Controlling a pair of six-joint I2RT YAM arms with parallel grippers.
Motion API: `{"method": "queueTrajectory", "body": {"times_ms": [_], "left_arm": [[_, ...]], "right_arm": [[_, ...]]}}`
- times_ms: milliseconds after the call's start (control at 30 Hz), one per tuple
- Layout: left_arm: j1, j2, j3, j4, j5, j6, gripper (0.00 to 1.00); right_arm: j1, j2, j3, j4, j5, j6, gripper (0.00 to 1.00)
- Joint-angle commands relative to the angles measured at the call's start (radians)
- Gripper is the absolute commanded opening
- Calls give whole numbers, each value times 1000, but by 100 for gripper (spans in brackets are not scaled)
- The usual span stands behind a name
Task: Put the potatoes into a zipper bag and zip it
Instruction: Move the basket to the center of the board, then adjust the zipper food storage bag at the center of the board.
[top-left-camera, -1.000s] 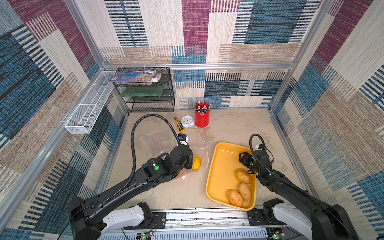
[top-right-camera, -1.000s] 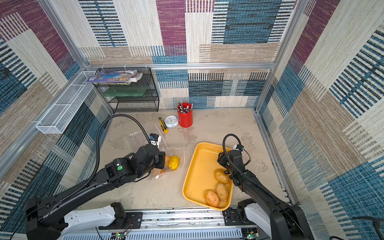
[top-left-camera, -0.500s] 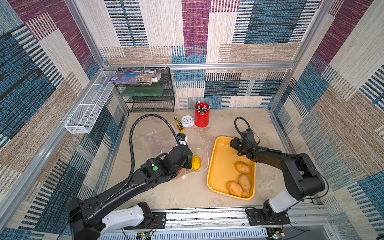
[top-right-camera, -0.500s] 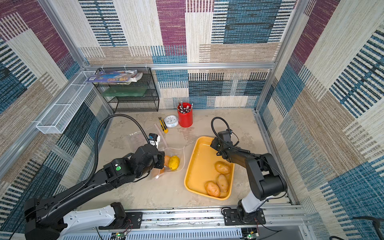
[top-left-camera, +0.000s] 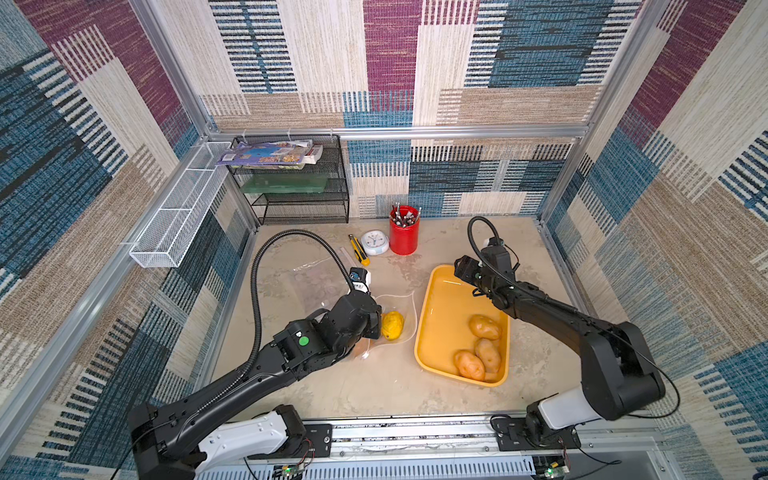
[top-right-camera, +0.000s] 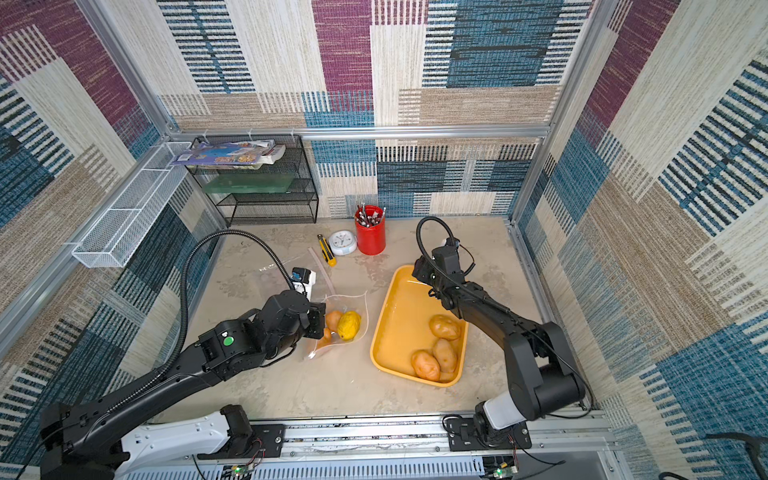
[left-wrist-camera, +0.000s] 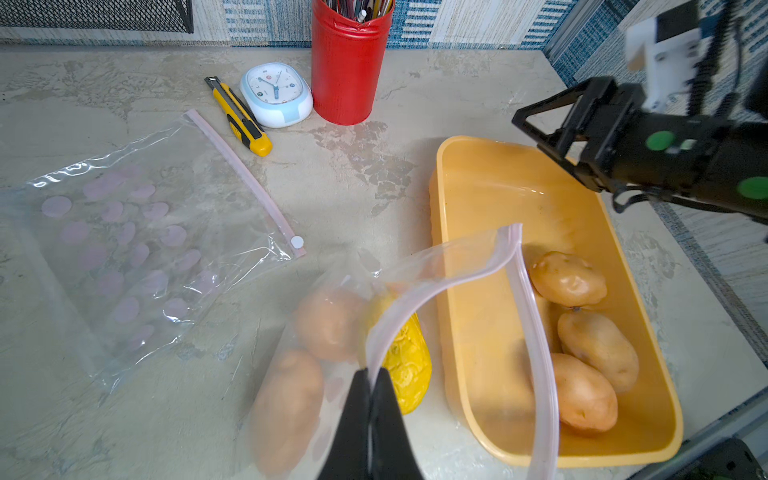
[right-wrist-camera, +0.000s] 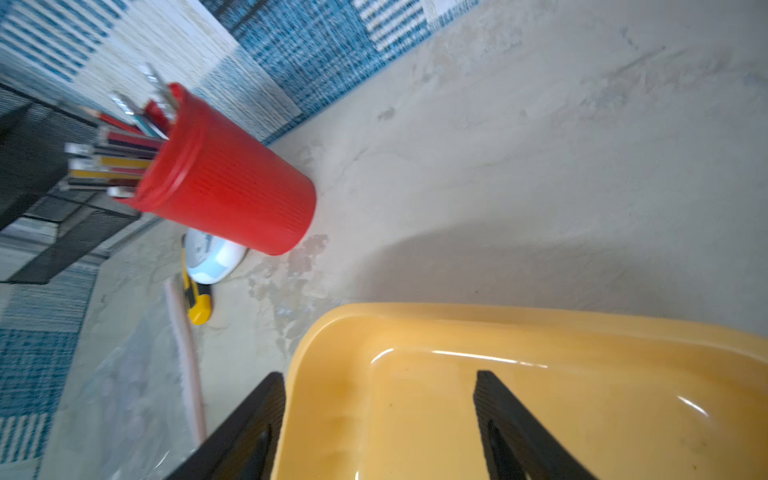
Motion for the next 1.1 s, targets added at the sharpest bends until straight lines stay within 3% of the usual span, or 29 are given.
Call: {"method": "queueTrajectory", "body": {"times_ms": [0, 167, 333, 600, 933, 1067], "left_arm": [[0, -5, -3, 8, -21, -12, 0], [1, -4, -9, 15, -24, -12, 0], [0, 5, -7, 17, -25, -13, 0], [0, 9, -6, 19, -27, -7, 0], [0, 7, -6, 18, -24, -8, 0], [0, 5, -6, 18, -23, -7, 0]], "right_arm": [[38, -108, -40, -69, 34, 6, 78], [189, -275, -87, -112, 90, 36, 85], [362, -391, -152, -34, 80, 61, 90], [597, -367, -177, 78, 113, 88, 90], [642, -191, -97, 92, 103, 91, 89], [646, -140, -56, 72, 94, 96, 81]]}}
